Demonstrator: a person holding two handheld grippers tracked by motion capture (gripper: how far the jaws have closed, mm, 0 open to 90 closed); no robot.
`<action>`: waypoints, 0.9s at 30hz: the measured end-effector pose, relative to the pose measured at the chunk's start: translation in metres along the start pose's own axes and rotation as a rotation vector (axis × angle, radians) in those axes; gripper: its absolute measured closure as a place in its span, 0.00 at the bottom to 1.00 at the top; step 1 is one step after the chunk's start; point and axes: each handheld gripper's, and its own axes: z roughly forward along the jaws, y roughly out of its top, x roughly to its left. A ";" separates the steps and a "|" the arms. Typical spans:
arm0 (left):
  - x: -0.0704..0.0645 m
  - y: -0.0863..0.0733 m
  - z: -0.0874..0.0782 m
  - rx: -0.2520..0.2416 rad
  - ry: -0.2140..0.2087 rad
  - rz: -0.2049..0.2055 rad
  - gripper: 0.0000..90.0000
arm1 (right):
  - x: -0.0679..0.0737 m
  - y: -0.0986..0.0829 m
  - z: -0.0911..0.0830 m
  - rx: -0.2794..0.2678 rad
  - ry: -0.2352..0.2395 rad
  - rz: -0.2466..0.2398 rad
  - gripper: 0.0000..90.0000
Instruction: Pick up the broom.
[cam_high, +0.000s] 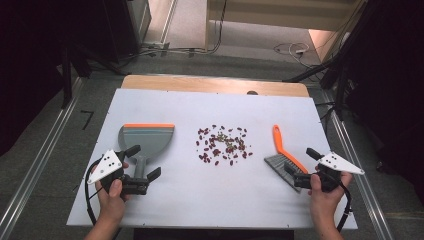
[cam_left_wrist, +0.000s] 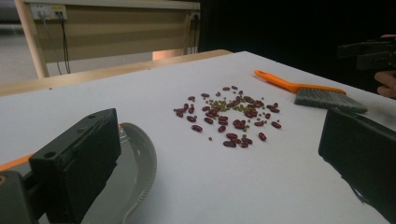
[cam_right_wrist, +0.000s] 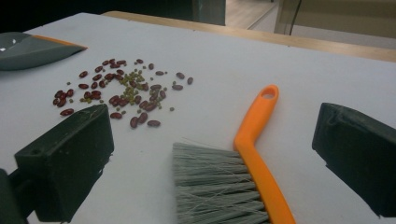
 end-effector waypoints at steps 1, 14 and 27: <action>0.000 0.000 0.000 -0.001 0.001 -0.001 0.00 | 0.001 0.001 0.000 0.001 0.001 -0.001 0.00; 0.000 0.002 0.001 -0.002 -0.009 0.006 0.00 | 0.008 0.021 0.006 0.016 0.005 -0.003 0.00; 0.002 0.003 0.001 -0.013 0.001 0.004 0.00 | 0.006 0.059 0.032 0.105 -0.049 -0.075 0.00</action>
